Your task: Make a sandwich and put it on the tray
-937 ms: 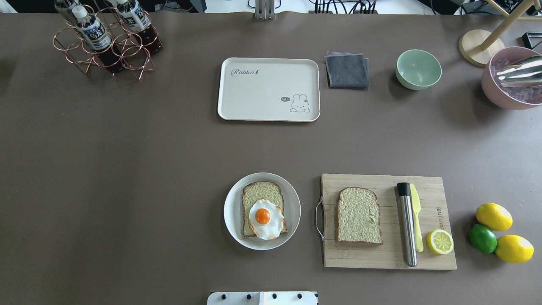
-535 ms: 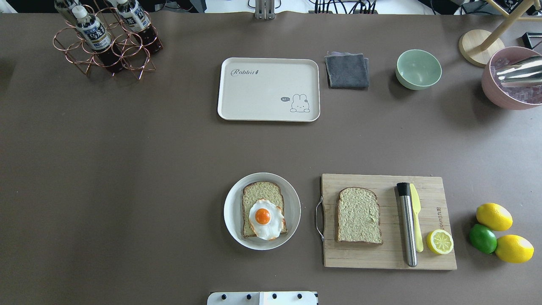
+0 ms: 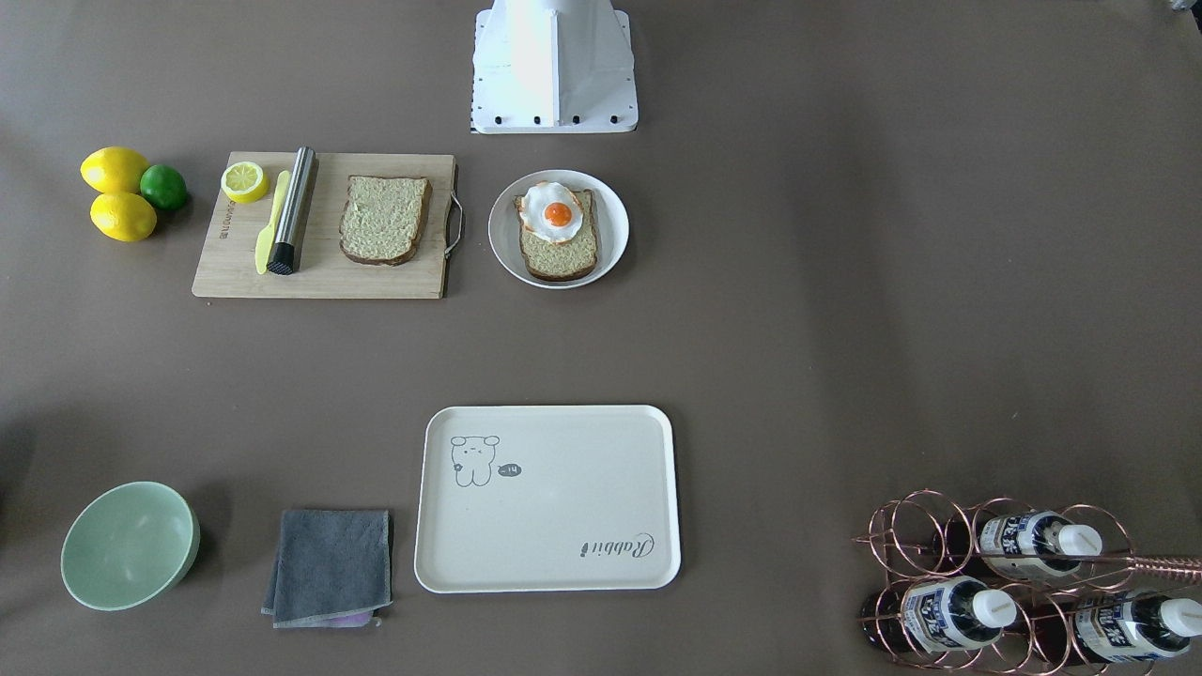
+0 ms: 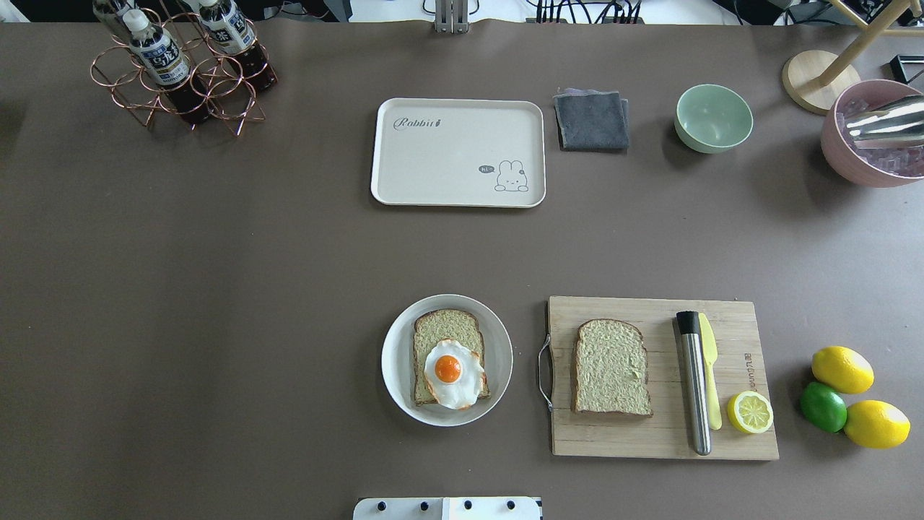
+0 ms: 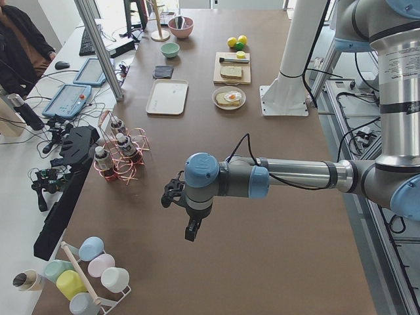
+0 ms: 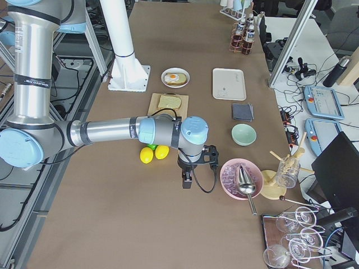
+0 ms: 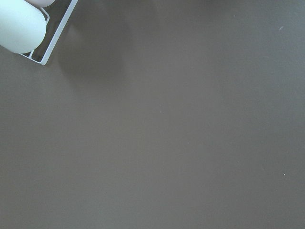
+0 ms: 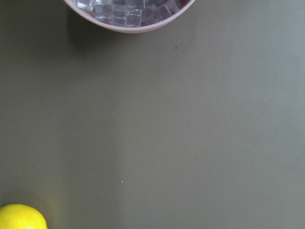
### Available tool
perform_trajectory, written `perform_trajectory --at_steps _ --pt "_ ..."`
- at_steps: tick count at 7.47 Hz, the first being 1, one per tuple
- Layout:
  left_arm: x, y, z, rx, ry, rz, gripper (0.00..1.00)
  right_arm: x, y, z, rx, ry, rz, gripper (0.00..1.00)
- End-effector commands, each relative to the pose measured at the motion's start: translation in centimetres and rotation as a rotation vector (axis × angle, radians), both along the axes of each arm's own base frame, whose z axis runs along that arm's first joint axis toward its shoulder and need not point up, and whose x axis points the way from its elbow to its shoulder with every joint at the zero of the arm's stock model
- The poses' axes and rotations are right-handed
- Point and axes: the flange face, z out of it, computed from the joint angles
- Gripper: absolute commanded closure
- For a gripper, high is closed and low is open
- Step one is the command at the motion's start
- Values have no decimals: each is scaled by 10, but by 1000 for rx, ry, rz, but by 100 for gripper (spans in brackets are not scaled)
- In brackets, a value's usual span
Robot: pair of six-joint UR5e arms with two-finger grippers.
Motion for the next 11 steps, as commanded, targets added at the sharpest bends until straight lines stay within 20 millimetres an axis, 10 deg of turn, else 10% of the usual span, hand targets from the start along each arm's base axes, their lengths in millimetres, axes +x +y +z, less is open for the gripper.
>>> perform_trajectory --at_steps 1,11 --pt "0 0 0 0 0 -1 2 0 0 2 -2 0 0 0" --pt "0 -6 -11 23 0 0 2 0 -1 -1 2 0 0 0"
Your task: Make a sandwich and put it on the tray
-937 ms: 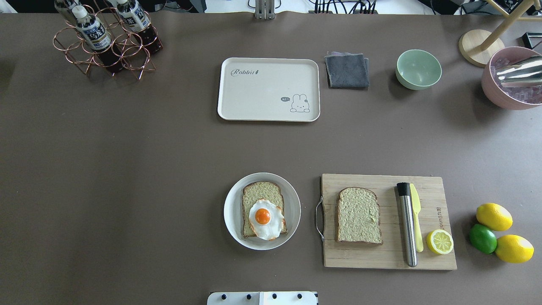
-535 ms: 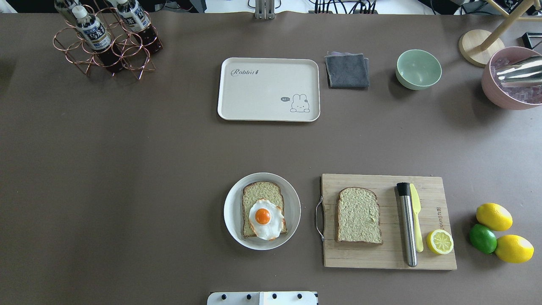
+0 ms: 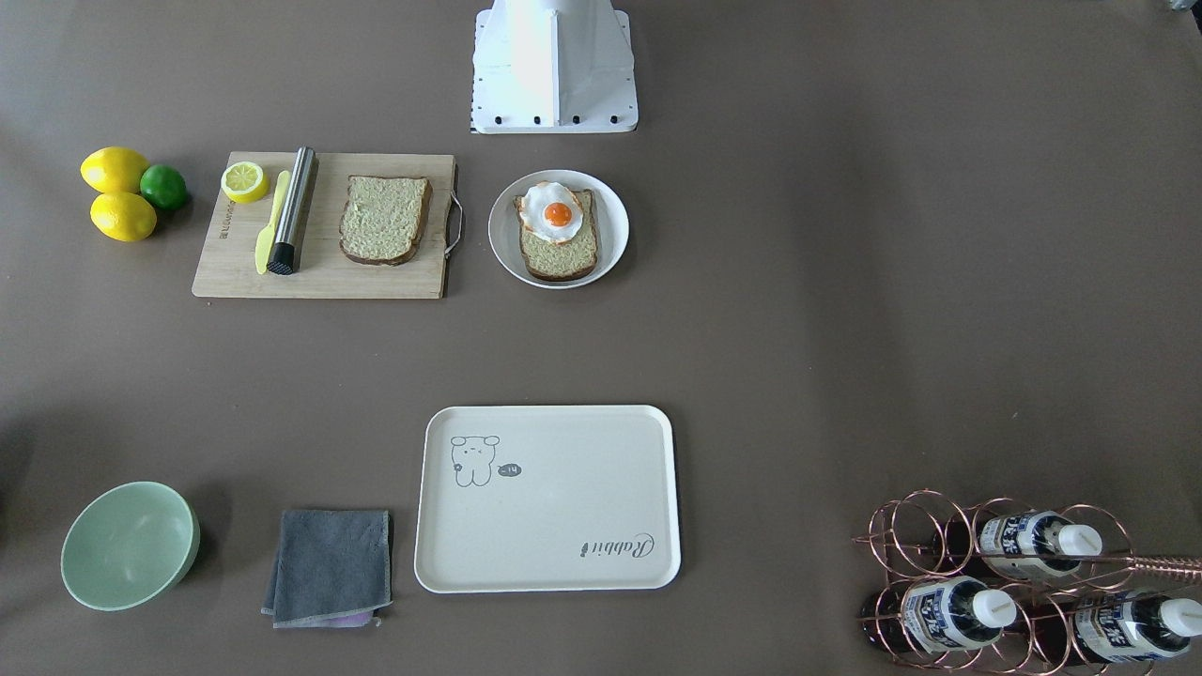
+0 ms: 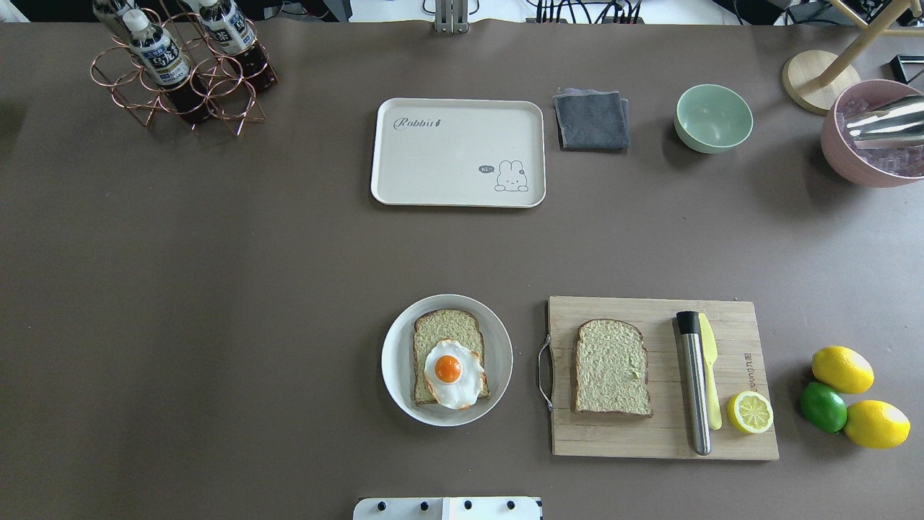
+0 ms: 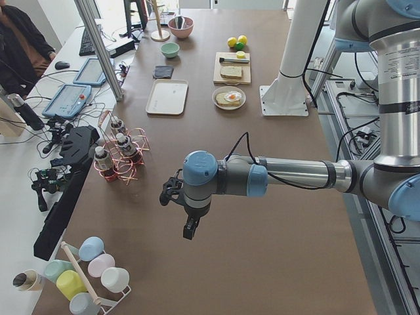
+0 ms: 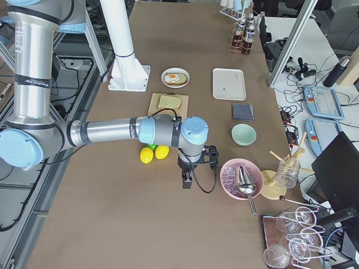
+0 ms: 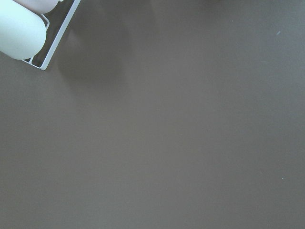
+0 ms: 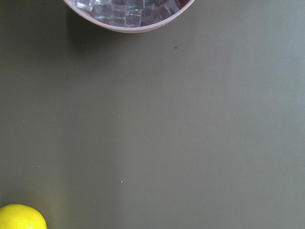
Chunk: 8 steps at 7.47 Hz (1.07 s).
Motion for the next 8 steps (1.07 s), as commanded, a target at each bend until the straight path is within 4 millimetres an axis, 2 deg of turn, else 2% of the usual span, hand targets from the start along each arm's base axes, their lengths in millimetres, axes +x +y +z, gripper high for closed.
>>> perform_trajectory --at_steps 1,3,4,6,7,8 --pt "0 -3 -8 23 -2 1 2 -1 -3 -7 14 -2 -2 0" --pt "-1 -14 -22 71 -5 4 2 -16 -18 -25 58 -1 -37 0" --pt "-1 -20 -31 93 -5 -2 2 -17 -22 -33 97 -14 -34 0" --pt "-2 -40 -51 133 -7 0 2 -19 -22 -36 98 -49 -26 0" --pt "2 -48 -71 175 25 9 2 -22 -29 -47 110 -110 -19 0" --pt "13 -58 -87 204 76 35 2 -23 -47 -70 157 -119 -21 0"
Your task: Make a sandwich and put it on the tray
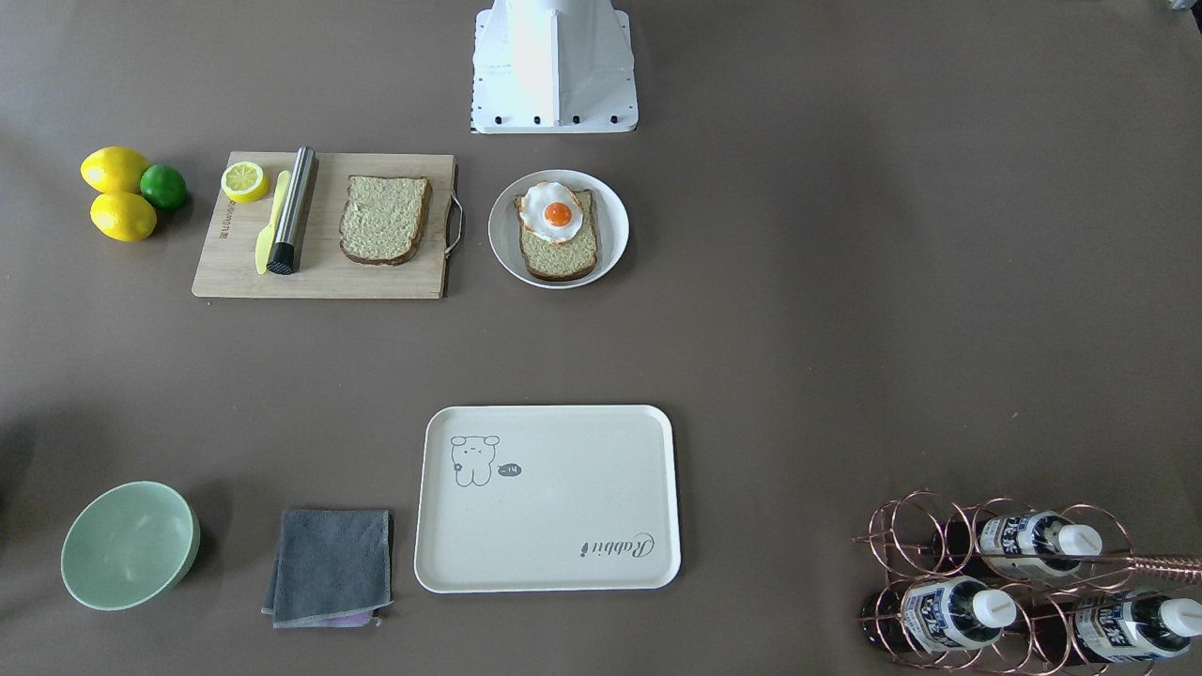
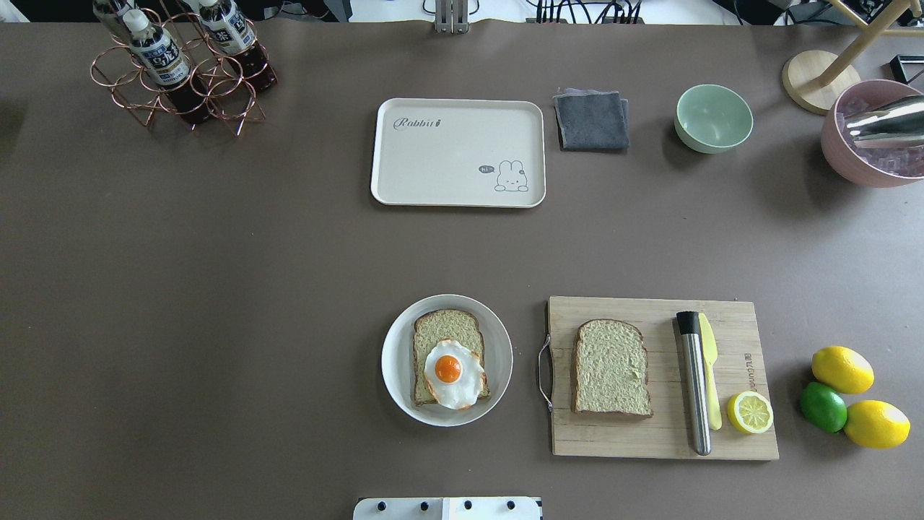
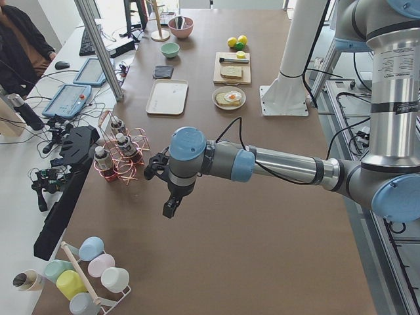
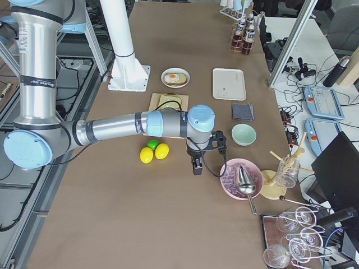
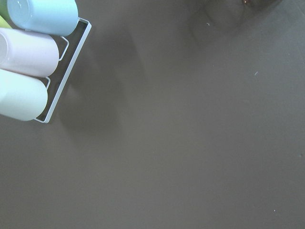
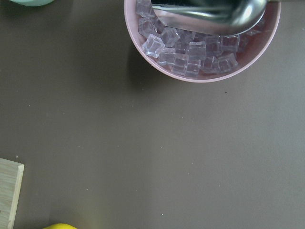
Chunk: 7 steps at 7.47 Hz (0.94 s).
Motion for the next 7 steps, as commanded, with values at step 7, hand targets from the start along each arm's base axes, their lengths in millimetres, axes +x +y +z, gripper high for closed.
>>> perform_trajectory --at_steps 7 --pt "115 -39 -116 154 301 52 2 -42 -74 -97 108 -102 50 0"
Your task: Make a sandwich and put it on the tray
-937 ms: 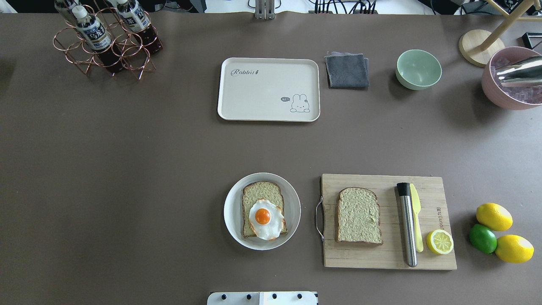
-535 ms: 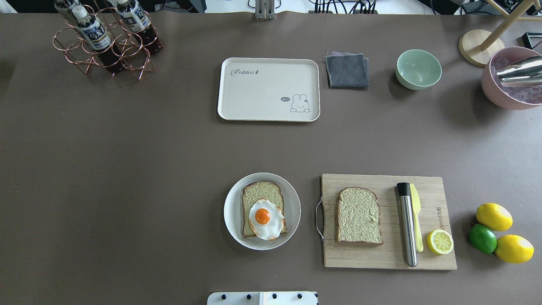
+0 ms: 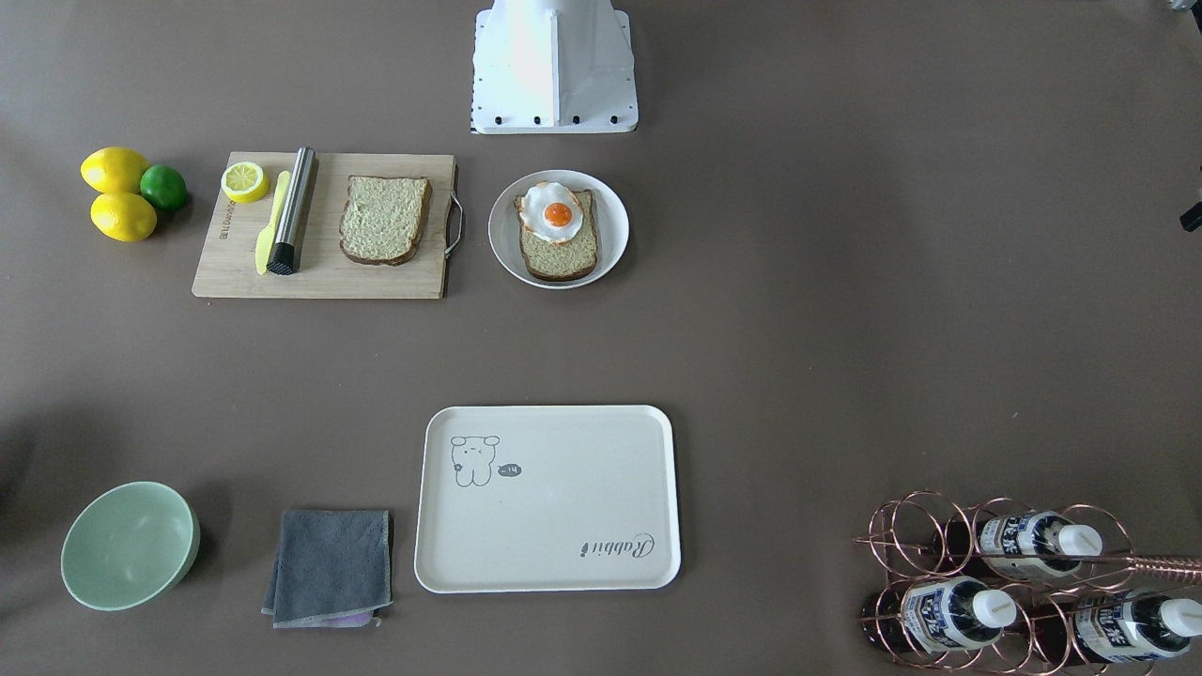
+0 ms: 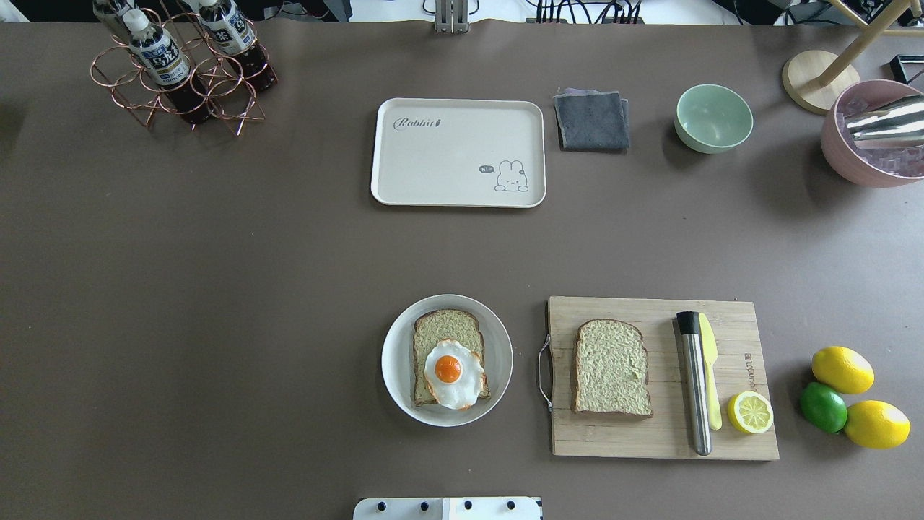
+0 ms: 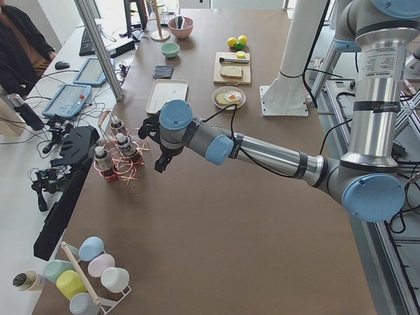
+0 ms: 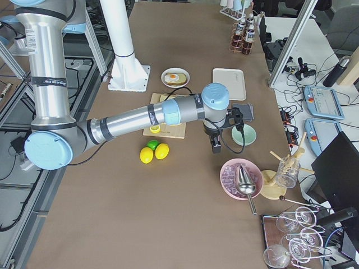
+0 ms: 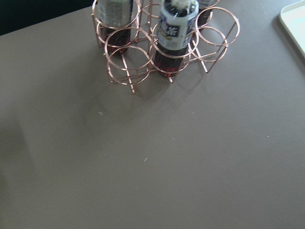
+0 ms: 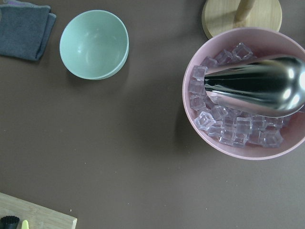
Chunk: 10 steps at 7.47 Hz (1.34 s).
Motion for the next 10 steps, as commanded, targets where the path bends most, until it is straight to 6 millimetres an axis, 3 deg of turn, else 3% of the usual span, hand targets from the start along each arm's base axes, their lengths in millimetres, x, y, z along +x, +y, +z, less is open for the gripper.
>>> perform_trajectory --at_steps 1,3,4,6,8,10 --pt "34 -4 -25 57 5 -31 2 -32 -24 -32 -17 -18 1 0" --pt "60 -7 -21 -6 12 -33 2 -58 -26 -44 -10 -22 -34 0" --pt "85 -1 -47 -79 76 -76 2 -76 -20 -61 -21 -26 -32 0" --pt "152 15 -70 -94 147 -98 2 -115 -5 -91 -71 -43 -24 0" --pt "219 34 -107 -119 181 -83 2 -151 17 -125 -126 -53 5 1" --pt "284 50 -133 -164 200 -189 2 -186 25 -144 -123 -128 21 0"
